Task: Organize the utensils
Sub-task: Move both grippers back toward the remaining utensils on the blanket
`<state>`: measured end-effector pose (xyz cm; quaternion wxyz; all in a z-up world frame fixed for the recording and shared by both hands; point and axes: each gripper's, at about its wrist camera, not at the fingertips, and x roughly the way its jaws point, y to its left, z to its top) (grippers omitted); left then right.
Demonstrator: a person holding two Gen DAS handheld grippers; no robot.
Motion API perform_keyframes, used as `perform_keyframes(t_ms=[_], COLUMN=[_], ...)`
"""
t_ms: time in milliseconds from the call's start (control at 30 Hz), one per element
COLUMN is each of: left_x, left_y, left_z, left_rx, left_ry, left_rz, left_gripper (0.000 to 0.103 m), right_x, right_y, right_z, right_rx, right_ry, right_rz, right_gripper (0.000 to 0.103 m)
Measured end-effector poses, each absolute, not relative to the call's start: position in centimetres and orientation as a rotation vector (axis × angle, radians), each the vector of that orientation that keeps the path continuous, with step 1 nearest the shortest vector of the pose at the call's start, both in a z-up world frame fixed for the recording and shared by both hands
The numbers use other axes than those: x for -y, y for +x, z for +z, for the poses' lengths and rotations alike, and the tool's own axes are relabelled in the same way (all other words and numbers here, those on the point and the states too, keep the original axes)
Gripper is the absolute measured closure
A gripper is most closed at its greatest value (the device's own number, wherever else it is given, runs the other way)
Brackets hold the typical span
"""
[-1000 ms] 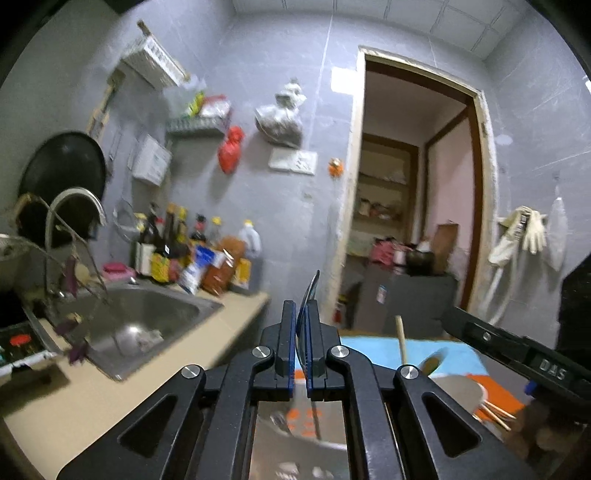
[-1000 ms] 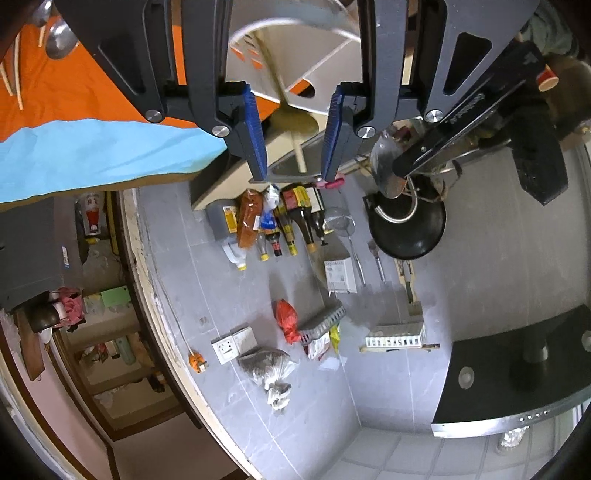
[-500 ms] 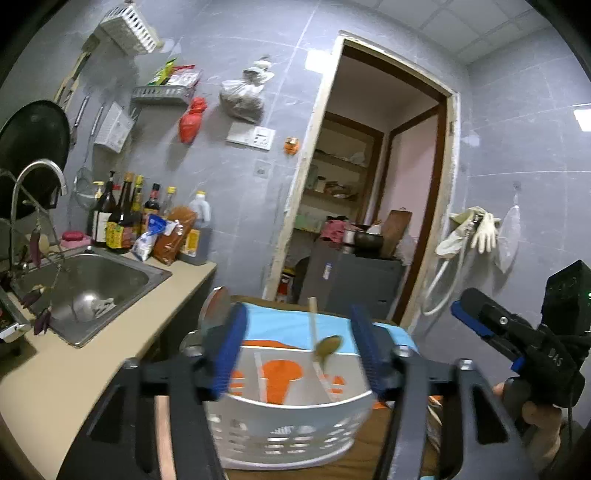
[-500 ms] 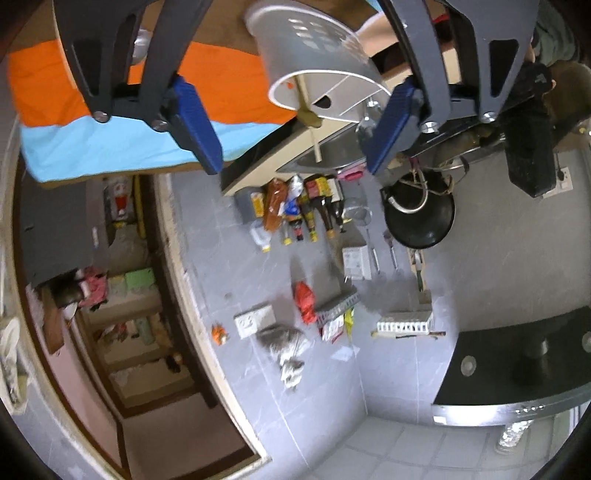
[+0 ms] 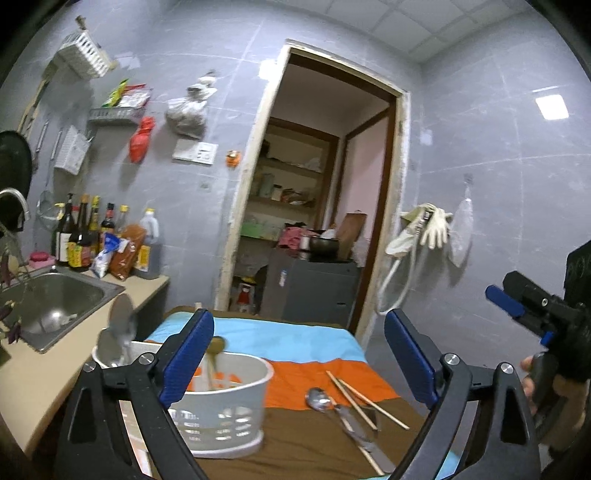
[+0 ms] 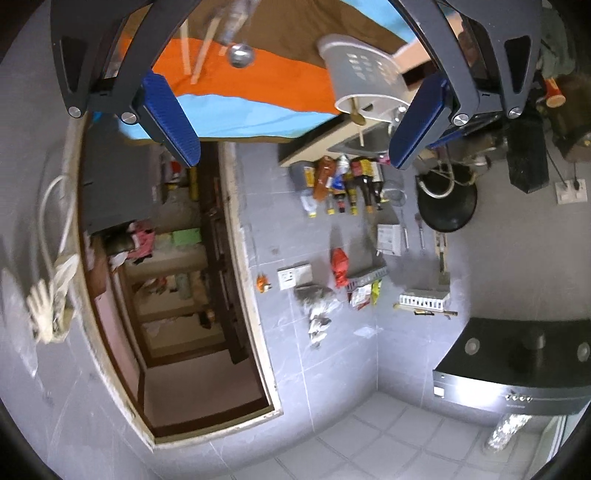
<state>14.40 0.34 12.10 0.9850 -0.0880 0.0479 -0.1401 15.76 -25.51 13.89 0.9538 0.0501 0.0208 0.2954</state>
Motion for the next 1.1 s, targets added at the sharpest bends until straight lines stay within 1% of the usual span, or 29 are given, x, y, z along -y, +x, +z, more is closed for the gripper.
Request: perform_keyframes(t_ms=[167, 300, 433, 633, 933, 1033, 1067, 1100], left_x=[1.8, 3.2, 4.3, 5.8, 8.2, 8.9, 9.0, 9.1], left_y=[13.6, 13.5, 14.3, 16.3, 21.1, 22.8, 23.2, 23.8], left_z=[12.7, 11.9, 9.9, 6.2, 2.1, 1.3, 1.2, 1.0], left_rx=[-0.106, -0.142, -0.193, -0.264, -0.430, -0.479, -0.490, -0.505], left_ry=[-0.138, -0.115, -0.099, -0.068, -0.036, -0.020, -0.019, -0.019], left_rz=[-0.310, -0.316, -0.313, -0.309, -0.326, -0.314, -0.313, -0.310], left_gripper=[0.008, 0.007, 0.007, 0.007, 0.008, 0.008, 0.008, 0.009], right_x=[27.0, 27.6, 28.2, 29.4, 31.9, 32.3, 32.3, 32.3], right_y=[14.0, 13.7, 14.3, 16.8, 23.5, 25.7, 26.4, 27.2], right_z=[14.3, 12.3, 9.5, 5.1, 1.1, 0.0, -0.3, -0.6], right_rx=[-0.109, -0.150, -0.172, -0.228, -0.391, -0.455, -0.476, -0.501], right_ry=[0.043, 0.006, 0.000, -0.008, 0.065, 0.083, 0.085, 0.083], right_rz=[0.543, 0.506, 0.489, 0.452, 0.463, 0.471, 0.475, 0.476], right_gripper=[0.000, 0.000, 0.000, 0.000, 0.000, 0.007, 0.015, 0.022])
